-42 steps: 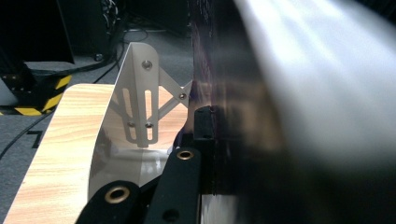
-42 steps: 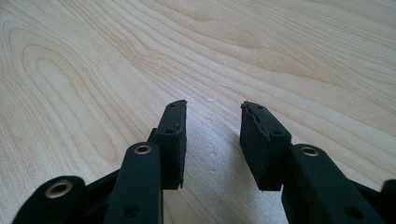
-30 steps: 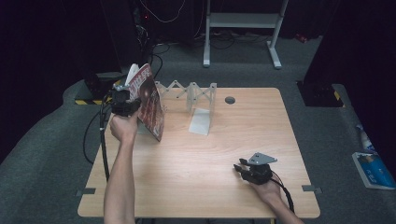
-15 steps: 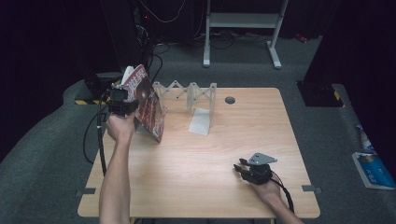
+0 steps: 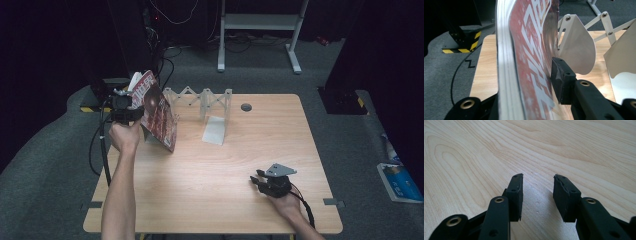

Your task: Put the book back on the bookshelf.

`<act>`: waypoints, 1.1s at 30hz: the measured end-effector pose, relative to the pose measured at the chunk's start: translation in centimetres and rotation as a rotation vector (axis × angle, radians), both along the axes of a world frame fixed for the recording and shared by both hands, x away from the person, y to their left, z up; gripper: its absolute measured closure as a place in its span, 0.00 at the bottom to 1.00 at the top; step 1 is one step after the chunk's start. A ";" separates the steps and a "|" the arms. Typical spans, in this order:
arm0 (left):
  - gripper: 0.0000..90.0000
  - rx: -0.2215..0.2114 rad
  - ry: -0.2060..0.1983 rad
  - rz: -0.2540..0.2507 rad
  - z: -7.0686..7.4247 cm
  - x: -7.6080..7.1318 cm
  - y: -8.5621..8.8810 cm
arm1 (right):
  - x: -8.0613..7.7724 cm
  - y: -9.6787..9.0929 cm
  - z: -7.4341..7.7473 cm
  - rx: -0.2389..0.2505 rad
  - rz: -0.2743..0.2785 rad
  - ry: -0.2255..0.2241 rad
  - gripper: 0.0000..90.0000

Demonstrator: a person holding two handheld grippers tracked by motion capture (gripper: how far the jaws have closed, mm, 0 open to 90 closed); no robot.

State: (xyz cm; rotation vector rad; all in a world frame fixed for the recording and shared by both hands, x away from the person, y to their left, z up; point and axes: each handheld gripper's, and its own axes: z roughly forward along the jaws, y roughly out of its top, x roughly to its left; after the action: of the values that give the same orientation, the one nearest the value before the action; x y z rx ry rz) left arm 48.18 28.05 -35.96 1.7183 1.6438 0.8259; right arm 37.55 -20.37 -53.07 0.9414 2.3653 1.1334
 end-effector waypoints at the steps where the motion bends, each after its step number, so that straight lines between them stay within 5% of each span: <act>1: 0.74 0.008 0.004 0.002 0.0 0.0 0.0 | 0.0 0.0 0.0 0.002 -0.003 0.001 0.66; 5: 0.70 0.032 0.020 -0.006 0.3 -0.2 0.1 | 0.0 0.0 0.0 0.001 -0.007 0.002 0.65; 16: 0.62 -0.002 0.019 0.017 0.3 -1.2 1.5 | 0.1 0.0 0.0 0.004 -0.006 0.002 0.64; 33: 0.57 -0.149 -0.059 0.009 -1.0 -3.6 3.5 | 0.1 0.0 0.0 0.006 -0.001 0.006 0.62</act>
State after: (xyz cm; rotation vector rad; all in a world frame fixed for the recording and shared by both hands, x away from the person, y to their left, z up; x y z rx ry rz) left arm 44.55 31.50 -36.92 1.5713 1.6318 0.7317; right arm 37.67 -20.38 -53.10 0.9493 2.3666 1.1394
